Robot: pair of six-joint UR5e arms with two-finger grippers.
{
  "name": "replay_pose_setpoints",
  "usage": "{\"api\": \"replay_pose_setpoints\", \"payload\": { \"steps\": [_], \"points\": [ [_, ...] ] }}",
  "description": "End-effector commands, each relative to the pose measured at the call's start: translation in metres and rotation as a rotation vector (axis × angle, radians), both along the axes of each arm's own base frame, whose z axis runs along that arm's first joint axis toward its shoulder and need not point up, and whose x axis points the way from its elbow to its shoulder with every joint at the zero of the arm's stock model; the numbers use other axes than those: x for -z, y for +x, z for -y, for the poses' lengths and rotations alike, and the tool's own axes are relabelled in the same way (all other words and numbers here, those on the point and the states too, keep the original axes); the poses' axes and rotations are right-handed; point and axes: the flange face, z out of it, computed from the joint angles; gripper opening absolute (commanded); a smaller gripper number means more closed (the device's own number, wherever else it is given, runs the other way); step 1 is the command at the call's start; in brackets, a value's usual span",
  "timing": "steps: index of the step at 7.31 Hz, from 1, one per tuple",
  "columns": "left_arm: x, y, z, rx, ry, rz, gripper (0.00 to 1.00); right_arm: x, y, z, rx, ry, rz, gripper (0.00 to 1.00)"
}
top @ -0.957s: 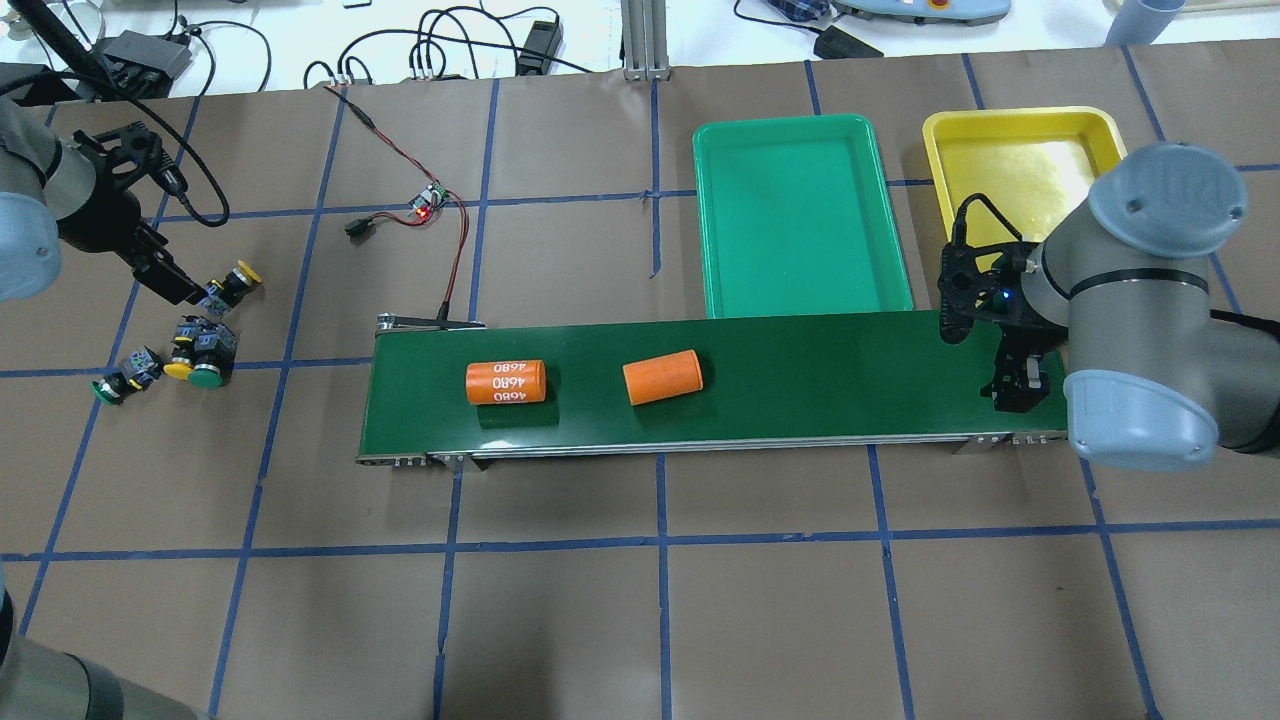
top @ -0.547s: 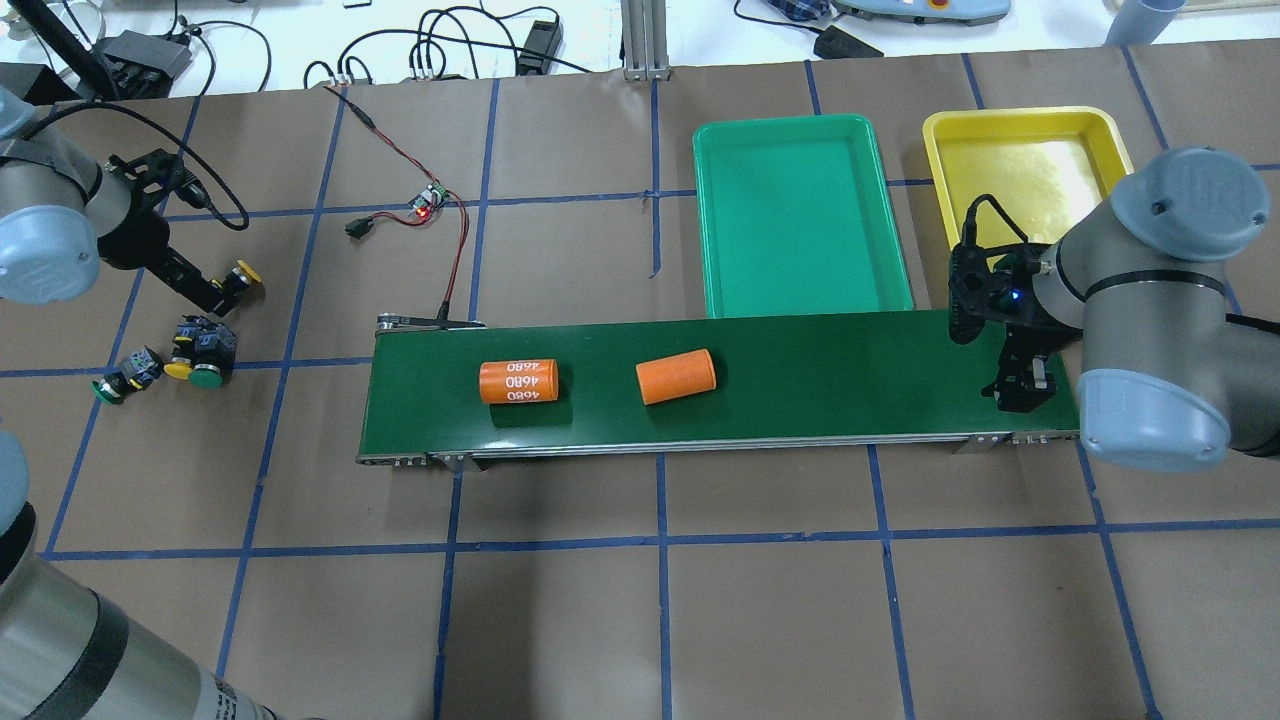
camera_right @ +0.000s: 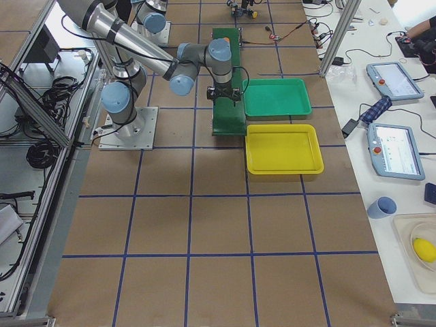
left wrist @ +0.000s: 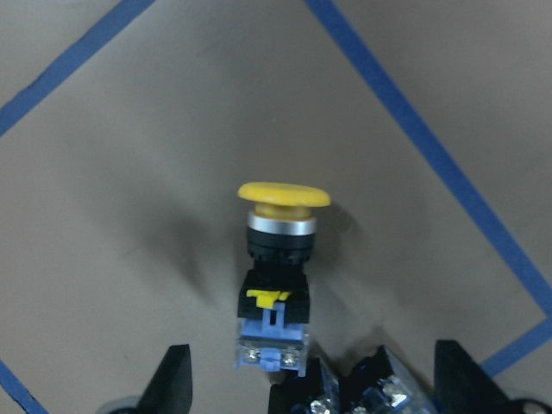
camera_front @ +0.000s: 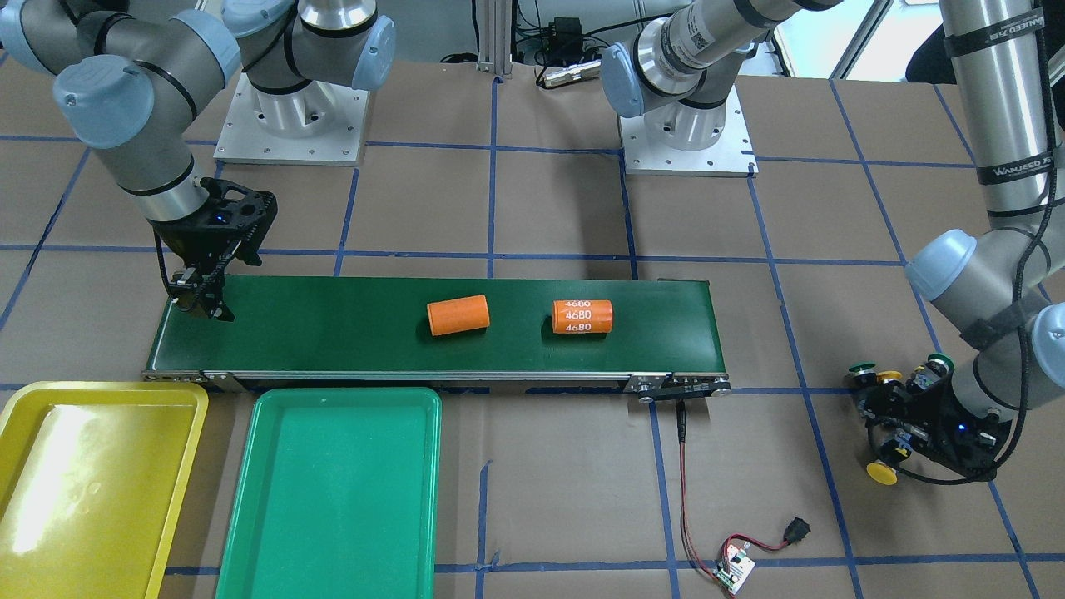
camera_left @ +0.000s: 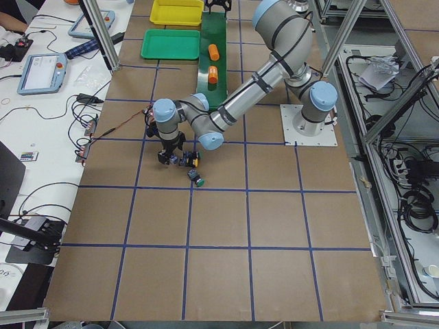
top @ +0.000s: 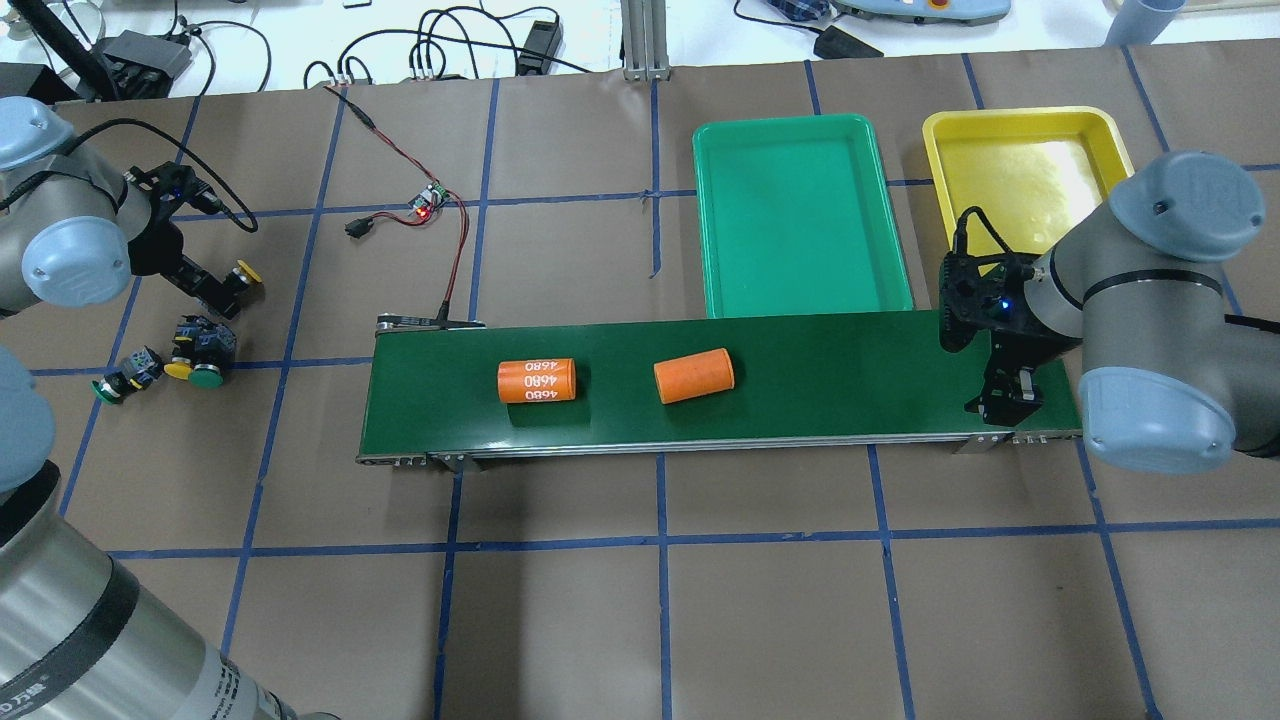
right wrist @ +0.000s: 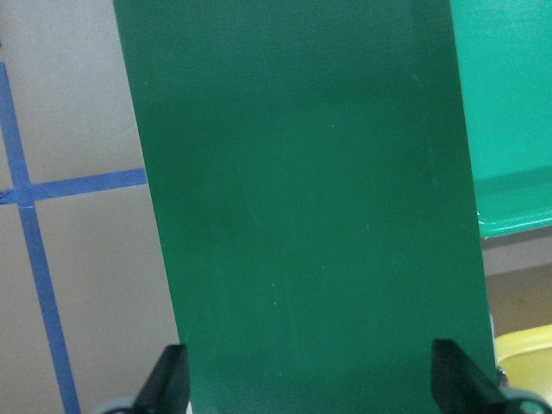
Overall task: Sort buttons by color to trays
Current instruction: 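Carry the yellow button to the near end of the belt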
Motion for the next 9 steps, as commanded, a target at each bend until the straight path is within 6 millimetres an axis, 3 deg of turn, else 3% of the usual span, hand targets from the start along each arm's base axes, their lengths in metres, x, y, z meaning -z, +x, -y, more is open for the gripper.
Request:
{"api": "replay_pose_setpoints", "payload": {
  "steps": [1, 2, 3, 4, 5, 7, 8, 9],
  "points": [
    [0.017, -0.001, 0.002, -0.040, 0.016, -0.012, 0.79, 0.002, 0.003, 0.000, -0.018, 0.004, 0.011, 1.00],
    [0.014, -0.001, 0.003, -0.037, 0.012, -0.004, 0.30, 0.002, 0.003, 0.000, -0.019, 0.004, 0.011, 1.00],
    [0.011, -0.002, 0.004, -0.031, 0.006, -0.003, 0.00, 0.002, 0.004, 0.000, -0.031, 0.004, 0.012, 1.00],
    [0.007, -0.003, 0.008, 0.019, -0.005, 0.002, 0.00, 0.005, 0.007, 0.001, -0.065, 0.007, 0.009, 1.00],
    [-0.015, -0.014, 0.017, 0.218, -0.016, 0.020, 0.00, 0.010, 0.007, 0.002, -0.116, 0.014, 0.005, 1.00],
    [-0.053, -0.076, 0.020, 0.651, 0.000, 0.064, 0.00, 0.010, 0.005, 0.011, -0.132, 0.008, -0.012, 1.00],
    [-0.080, -0.124, 0.014, 0.800, -0.022, 0.082, 0.00, 0.012, 0.003, 0.018, -0.173, 0.009, -0.016, 1.00],
    [-0.097, -0.167, -0.008, 0.999, -0.030, 0.083, 0.00, 0.016, 0.000, 0.019, -0.188, 0.028, -0.035, 1.00]
  ]
}}
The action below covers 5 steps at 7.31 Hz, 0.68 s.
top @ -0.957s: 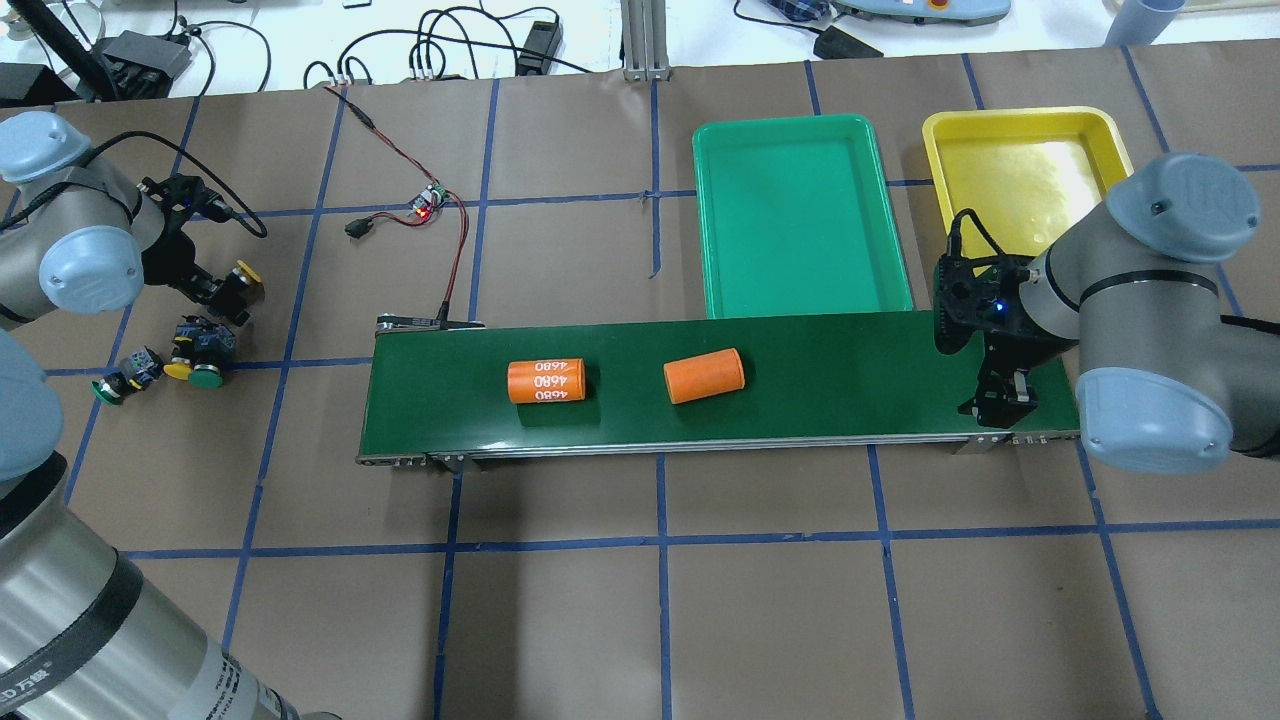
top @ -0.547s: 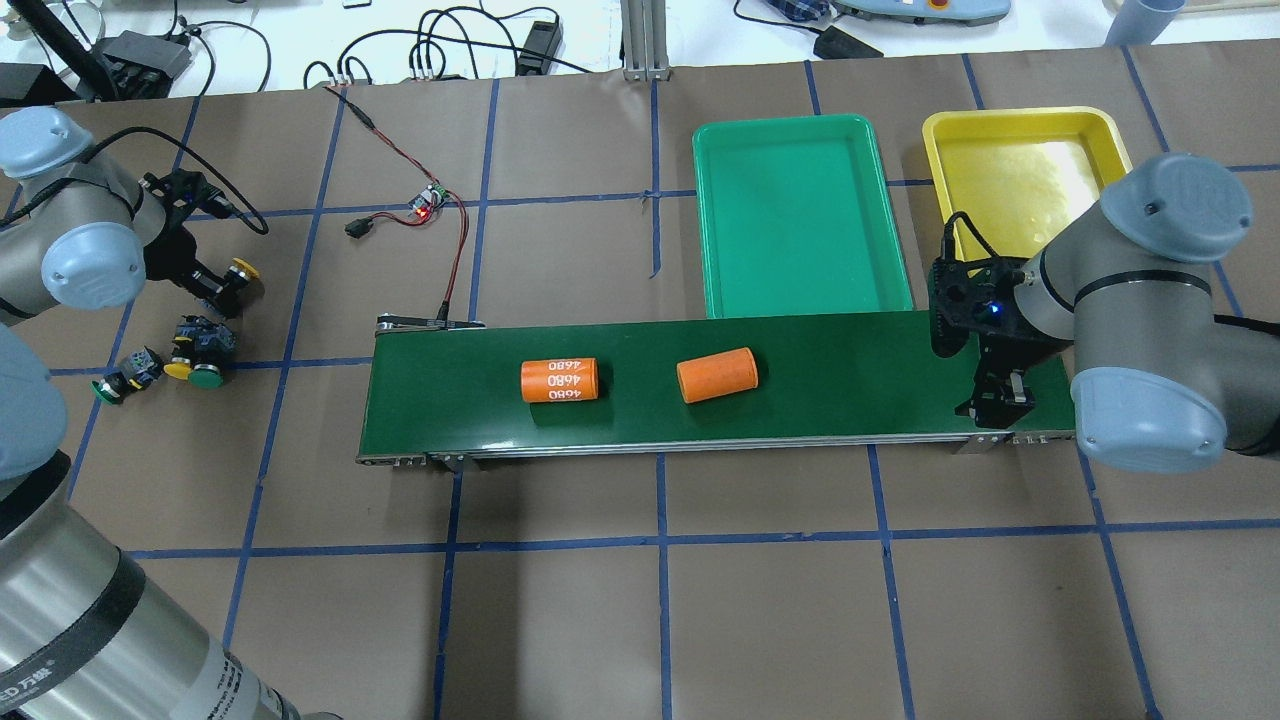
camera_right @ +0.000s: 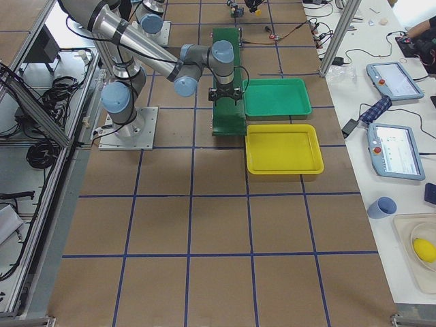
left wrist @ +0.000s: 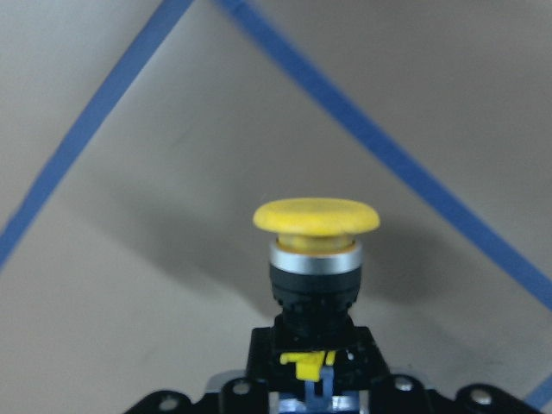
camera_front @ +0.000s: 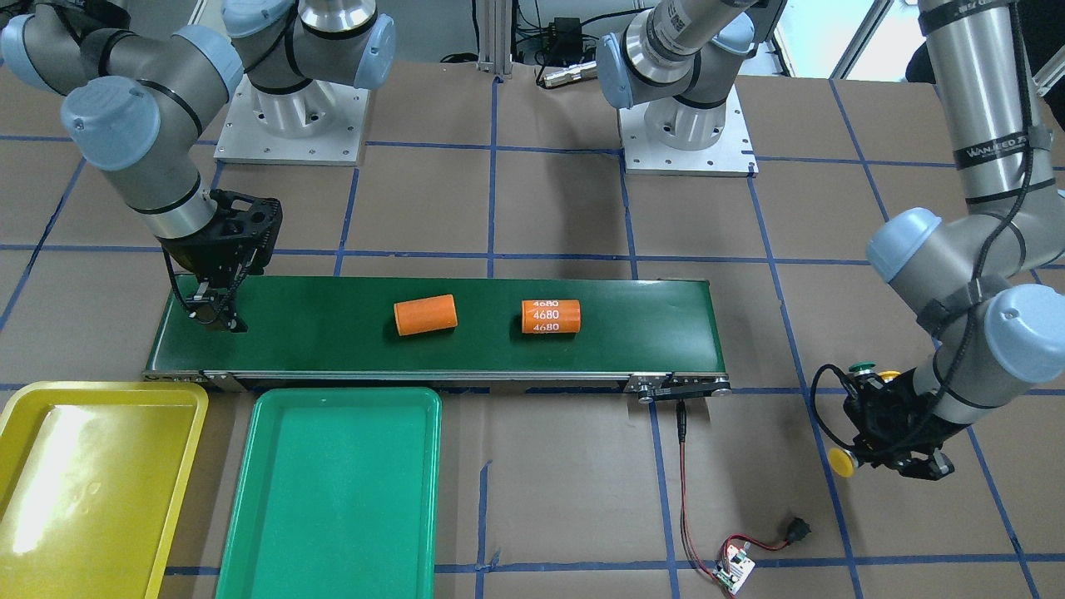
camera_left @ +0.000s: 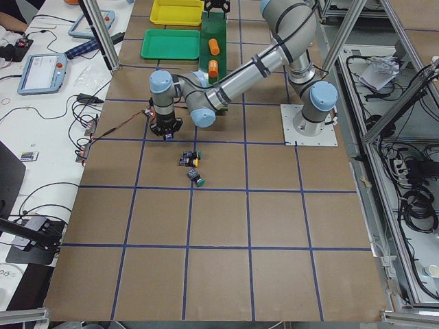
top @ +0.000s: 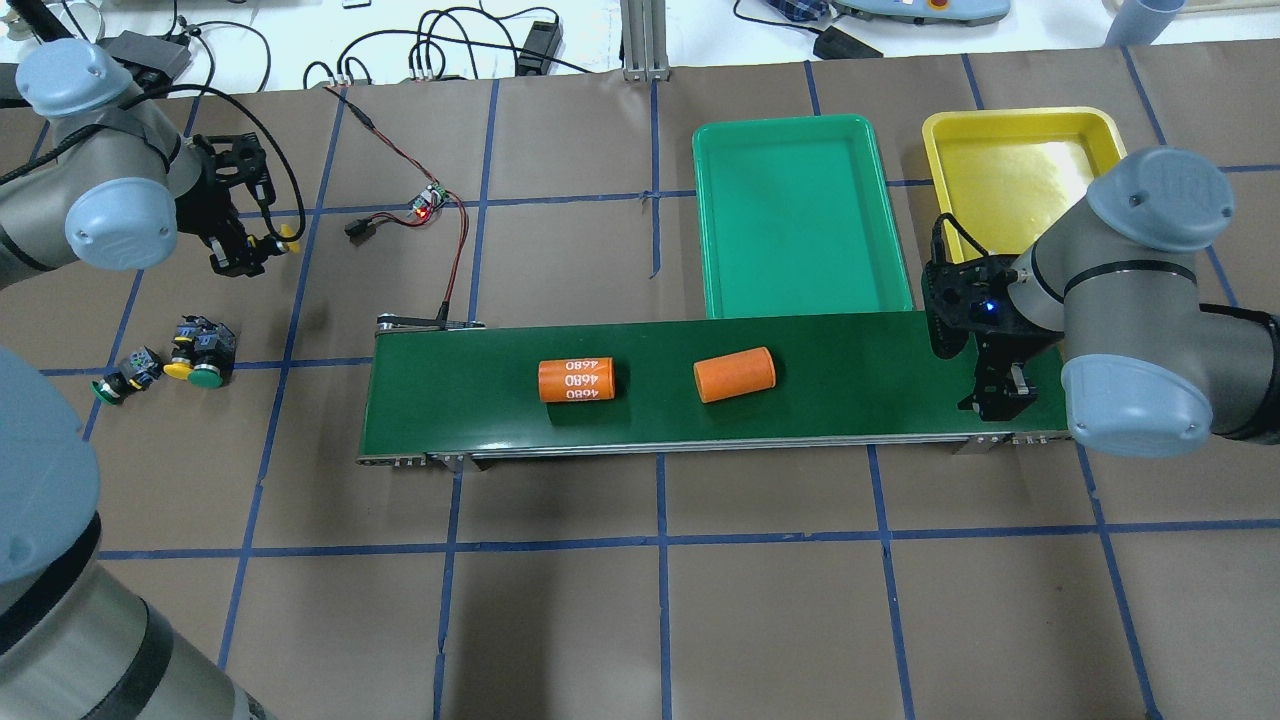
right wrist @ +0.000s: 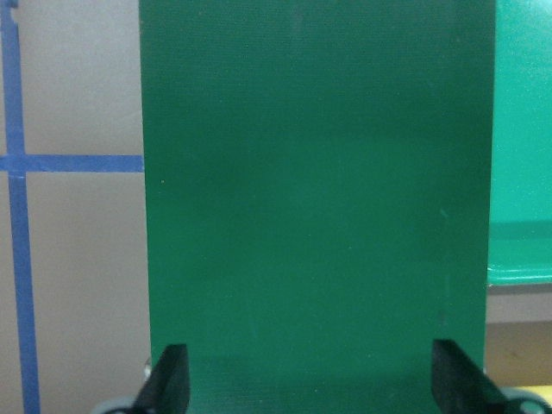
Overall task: Sort buttons by color to trays
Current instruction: 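Carry the yellow button to the near end of the belt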
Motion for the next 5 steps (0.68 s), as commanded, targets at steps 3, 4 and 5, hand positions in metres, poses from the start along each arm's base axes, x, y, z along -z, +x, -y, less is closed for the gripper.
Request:
{"api": "replay_pose_setpoints", "payload": {
  "steps": [3, 4, 5],
  "points": [
    [-0.039, -0.160, -0.116, 0.434, -0.002, -0.004, 0.00, -0.004, -0.004, 0.007, -0.021, 0.006, -0.033, 1.00],
    [-0.049, -0.202, -0.140, 0.503, -0.022, -0.001, 0.00, -0.003, -0.004, 0.008, -0.023, 0.007, -0.034, 1.00],
    [-0.045, -0.236, -0.153, 0.488, -0.035, 0.000, 0.00, -0.005, -0.002, 0.007, -0.026, 0.003, -0.035, 1.00]
  ]
}}
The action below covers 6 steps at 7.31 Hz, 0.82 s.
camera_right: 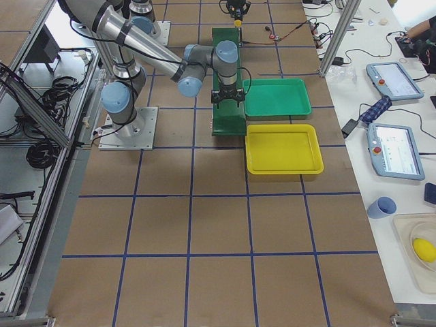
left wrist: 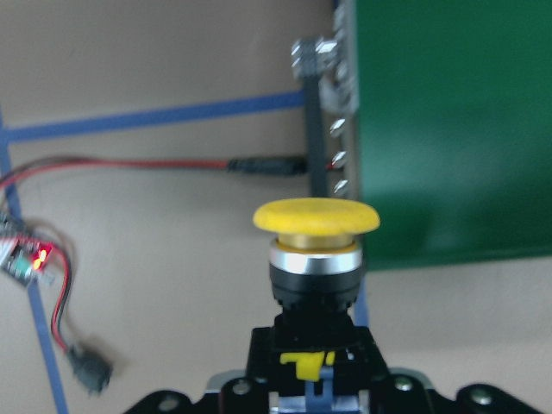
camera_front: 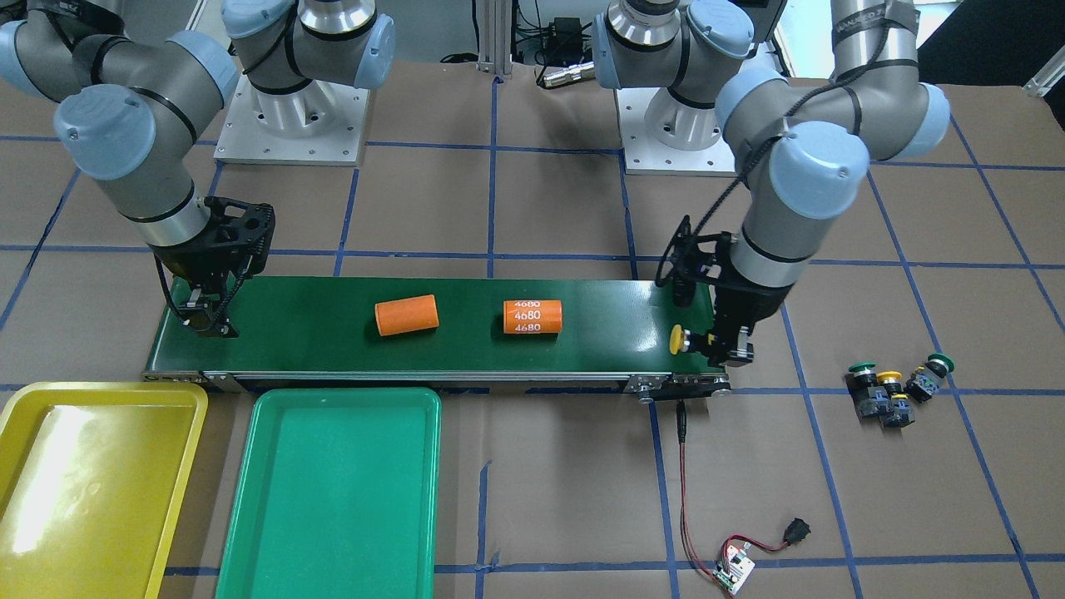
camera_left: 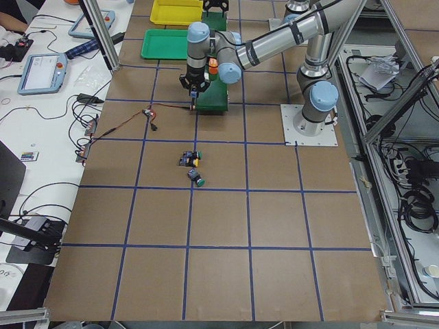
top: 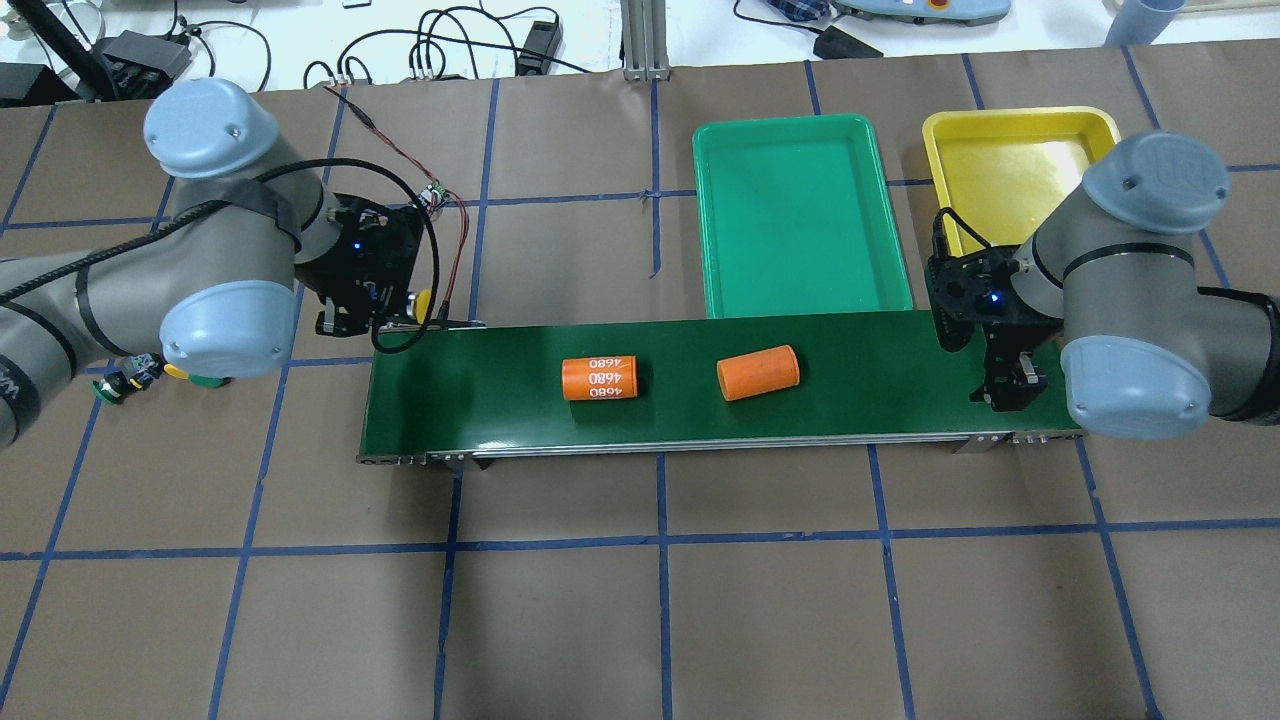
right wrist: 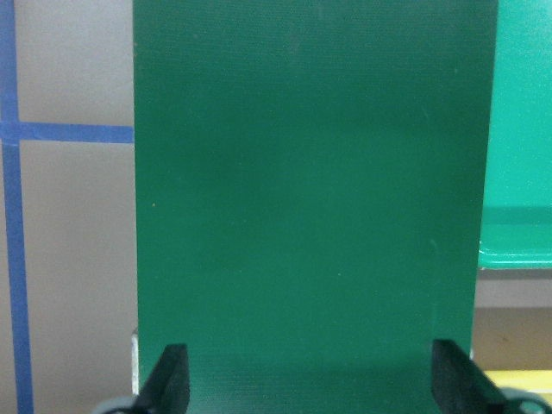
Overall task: Sort buttons by color to trays
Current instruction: 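Set the yellow button on the belt and withdraw the left gripper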
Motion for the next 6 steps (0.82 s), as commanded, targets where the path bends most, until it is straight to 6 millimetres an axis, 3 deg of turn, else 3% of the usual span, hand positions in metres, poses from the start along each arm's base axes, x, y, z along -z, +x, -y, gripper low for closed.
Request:
{"api": "replay_pose_setpoints", "payload": {
  "steps": [1, 3, 4, 5, 6],
  "points": [
    [0.017, -0.056, -0.035, -0.010, -0.005, -0.008, 0.00, -0.002, 0.001, 0.000, -0.003, -0.003, -0.002, 1.00],
    [0.047, -0.052, -0.052, -0.060, -0.011, -0.016, 0.00, -0.002, 0.001, 0.000, -0.001, -0.003, -0.001, 1.00],
    [0.050, -0.052, -0.055, -0.090, -0.024, -0.019, 0.00, -0.001, 0.001, 0.000, -0.001, -0.001, -0.001, 1.00],
    [0.052, -0.051, -0.066, -0.190, -0.025, -0.031, 0.22, -0.002, 0.001, 0.000, -0.001, -0.003, -0.003, 1.00],
    [0.059, -0.051, -0.071, -0.223, -0.011, -0.033, 0.91, 0.001, 0.004, 0.000, -0.010, 0.003, -0.002, 1.00]
  ]
}}
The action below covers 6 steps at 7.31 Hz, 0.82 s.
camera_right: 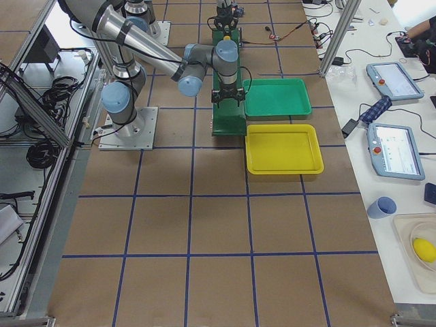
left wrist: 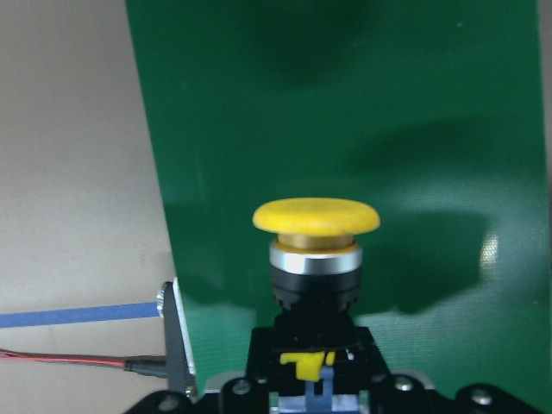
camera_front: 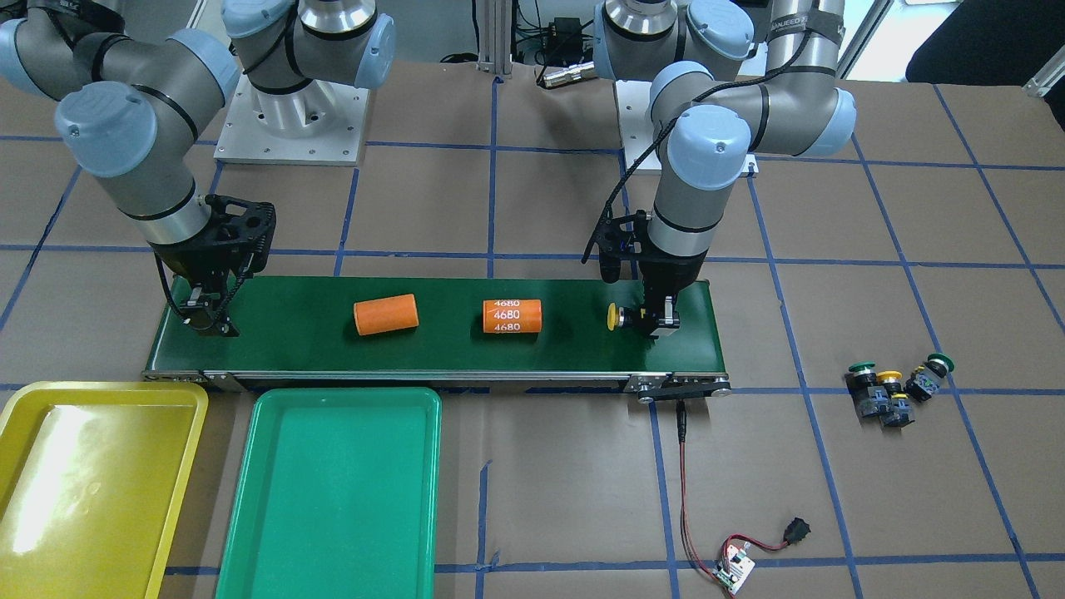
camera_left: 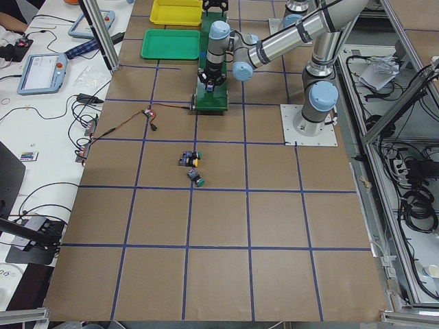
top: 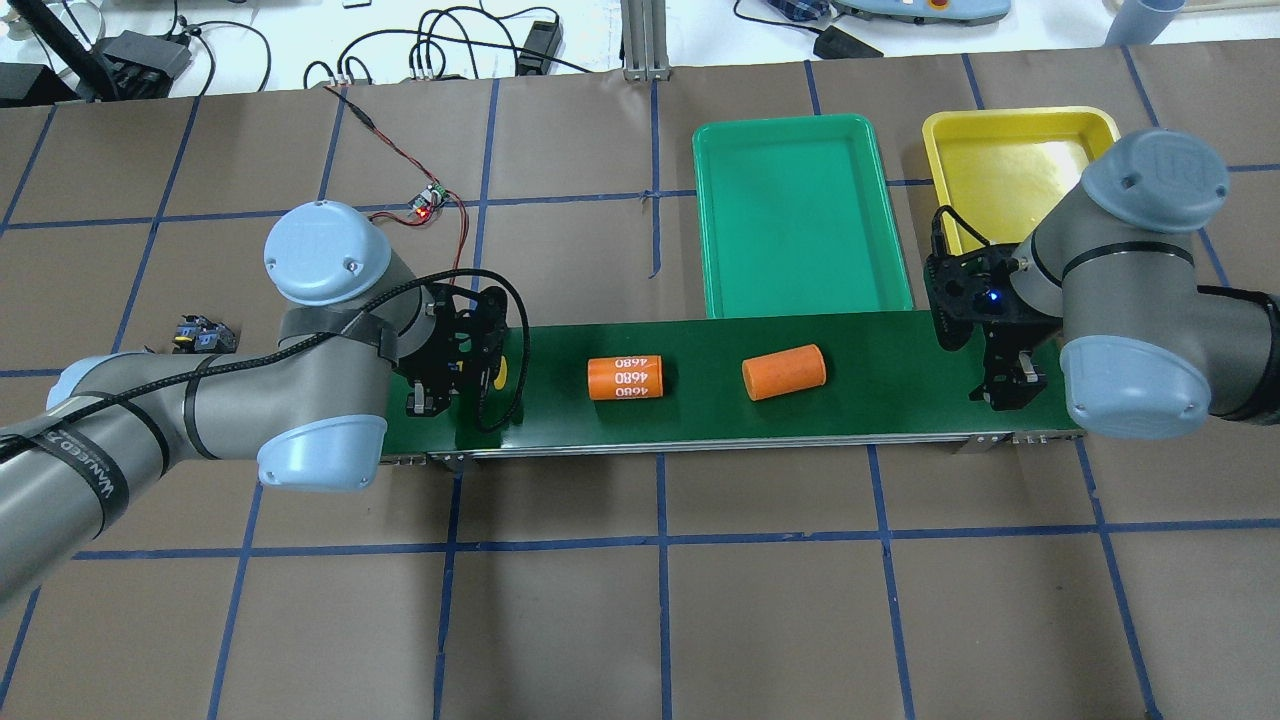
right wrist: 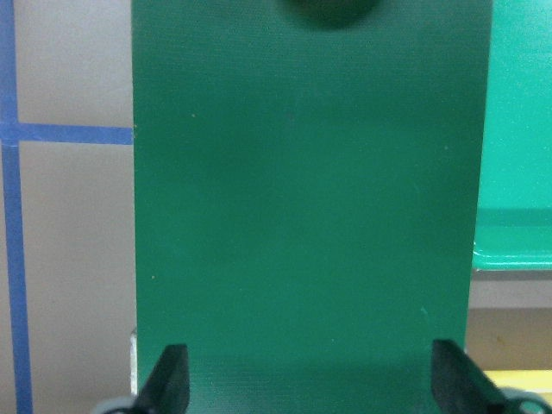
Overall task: Sort buttons by color to trays
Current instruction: 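Set the yellow button on the belt and withdraw the left gripper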
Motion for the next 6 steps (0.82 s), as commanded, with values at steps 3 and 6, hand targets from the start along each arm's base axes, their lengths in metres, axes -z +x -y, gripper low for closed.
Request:
{"api": "replay_pose_setpoints", "payload": {
  "steps": [3, 6],
  "points": [
    [-0.011, 0.027, 0.009, -0.102, -0.033, 0.095, 1.00, 0.002, 0.003, -0.001, -0.017, 0.007, -0.014, 1.00],
    [-0.023, 0.164, 0.053, -0.350, 0.005, -0.139, 1.00, 0.002, 0.006, -0.001, -0.020, 0.007, -0.015, 1.00]
  ]
}}
